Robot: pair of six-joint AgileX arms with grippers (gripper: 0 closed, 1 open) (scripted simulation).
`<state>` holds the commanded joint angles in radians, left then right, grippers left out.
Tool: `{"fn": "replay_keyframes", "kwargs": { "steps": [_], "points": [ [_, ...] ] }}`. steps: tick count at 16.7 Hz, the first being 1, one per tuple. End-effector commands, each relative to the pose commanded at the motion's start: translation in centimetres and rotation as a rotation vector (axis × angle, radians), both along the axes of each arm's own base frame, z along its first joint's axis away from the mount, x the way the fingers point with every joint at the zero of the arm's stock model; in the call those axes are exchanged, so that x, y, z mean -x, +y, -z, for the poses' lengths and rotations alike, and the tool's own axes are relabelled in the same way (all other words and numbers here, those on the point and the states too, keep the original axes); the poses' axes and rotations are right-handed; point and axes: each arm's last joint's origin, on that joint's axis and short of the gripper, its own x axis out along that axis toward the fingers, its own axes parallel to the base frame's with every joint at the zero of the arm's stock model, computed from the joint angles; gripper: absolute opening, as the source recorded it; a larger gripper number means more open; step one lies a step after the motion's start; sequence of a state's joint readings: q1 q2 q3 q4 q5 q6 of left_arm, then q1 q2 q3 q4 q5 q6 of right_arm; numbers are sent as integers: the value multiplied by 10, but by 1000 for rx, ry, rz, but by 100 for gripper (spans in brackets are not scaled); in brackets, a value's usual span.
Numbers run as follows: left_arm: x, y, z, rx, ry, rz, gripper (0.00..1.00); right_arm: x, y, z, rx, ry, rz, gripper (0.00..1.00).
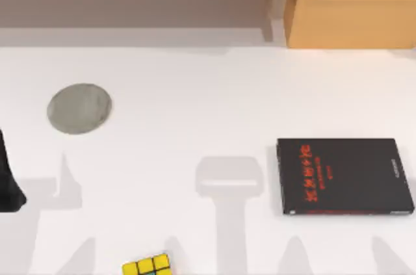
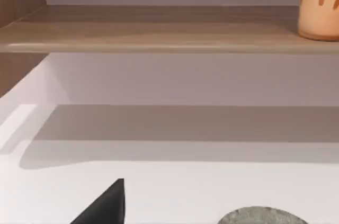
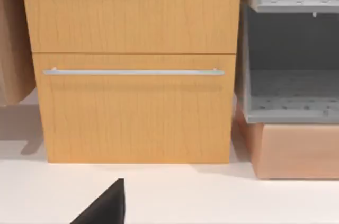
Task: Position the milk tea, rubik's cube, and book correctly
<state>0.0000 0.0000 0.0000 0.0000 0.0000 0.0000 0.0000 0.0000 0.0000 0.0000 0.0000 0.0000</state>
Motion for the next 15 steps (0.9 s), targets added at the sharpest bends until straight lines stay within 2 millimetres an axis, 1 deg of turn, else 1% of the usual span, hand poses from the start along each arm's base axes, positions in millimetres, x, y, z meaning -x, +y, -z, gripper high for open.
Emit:
{"fn": "replay_keyframes", "kwargs": {
  "steps": [2,4,6,9,11,12,14,15],
  "points": [
    [0,0,0,0,0,0,100,0,0,0,0,0,0,100],
    [0,-1,-9,2,-17,4,100,0,0,0,0,0,0,100],
    [-2,-3,-28,8,-50,14,100,0,0,0,0,0,0,100],
    [-14,-9,-68,21,-101,33,100,0,0,0,0,0,0,100],
    [-34,-15,-96,31,-116,46,100,0,0,0,0,0,0,100],
    [-48,-20,-107,35,-113,52,100,0,0,0,0,0,0,100],
    [-85,-33,-123,37,-91,61,100,0,0,0,0,0,0,100],
    [-106,-42,-126,36,-74,64,100,0,0,0,0,0,0,100]
  ]
}}
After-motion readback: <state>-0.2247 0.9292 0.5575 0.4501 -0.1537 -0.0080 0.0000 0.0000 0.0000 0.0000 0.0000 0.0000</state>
